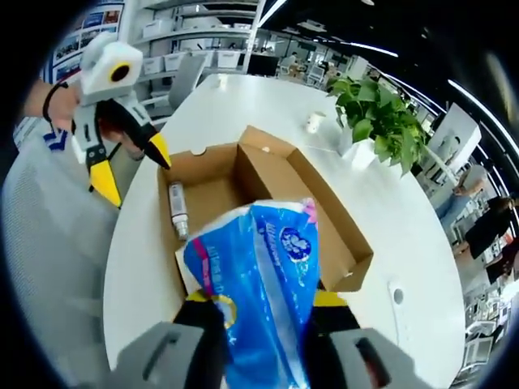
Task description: Operate the shoe box by opening the lid, removing the specified soft item, and placing it in the target area until the item is outside and the box remains undamaged.
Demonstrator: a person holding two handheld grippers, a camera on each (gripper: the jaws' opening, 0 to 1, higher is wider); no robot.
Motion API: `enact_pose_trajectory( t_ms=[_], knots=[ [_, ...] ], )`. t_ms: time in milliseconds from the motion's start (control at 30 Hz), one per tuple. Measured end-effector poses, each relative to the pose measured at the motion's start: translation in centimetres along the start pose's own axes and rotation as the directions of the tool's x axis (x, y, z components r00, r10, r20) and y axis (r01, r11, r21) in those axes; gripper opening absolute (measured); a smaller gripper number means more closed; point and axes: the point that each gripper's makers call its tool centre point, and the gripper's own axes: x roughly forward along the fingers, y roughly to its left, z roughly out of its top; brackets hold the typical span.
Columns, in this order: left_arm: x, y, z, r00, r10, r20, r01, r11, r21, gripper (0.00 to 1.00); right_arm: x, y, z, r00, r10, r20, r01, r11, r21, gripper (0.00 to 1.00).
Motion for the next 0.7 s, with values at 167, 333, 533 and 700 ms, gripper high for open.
enact_pose_trajectory(
  t_ms=[167,333,533,700],
  knots=[
    [0.3,-0.5,0.1,1.0,-0.007,-0.003,0.007,1.0,0.006,0.51,-0.8,-0.1,-1.6,1.0,-0.007,-0.009,0.007,1.0,0.015,0.33],
    [0.8,-1.2,0.4,1.0,-0.016,-0.007,0.017,1.0,0.012,0.51,-1.6,-0.4,-3.0,1.0,-0.017,-0.02,0.017,0.999,0.032,0.33],
    [1.2,-2.3,1.0,1.0,-0.031,-0.007,0.031,0.999,0.027,0.51,-2.7,-0.6,-5.2,0.999,-0.03,-0.035,0.032,0.998,0.055,0.33],
    [1.6,-2.8,1.3,0.999,-0.042,-0.012,0.042,0.999,0.035,0.51,-3.8,-0.3,-7.1,0.998,-0.04,-0.051,0.044,0.996,0.079,0.33]
  ],
)
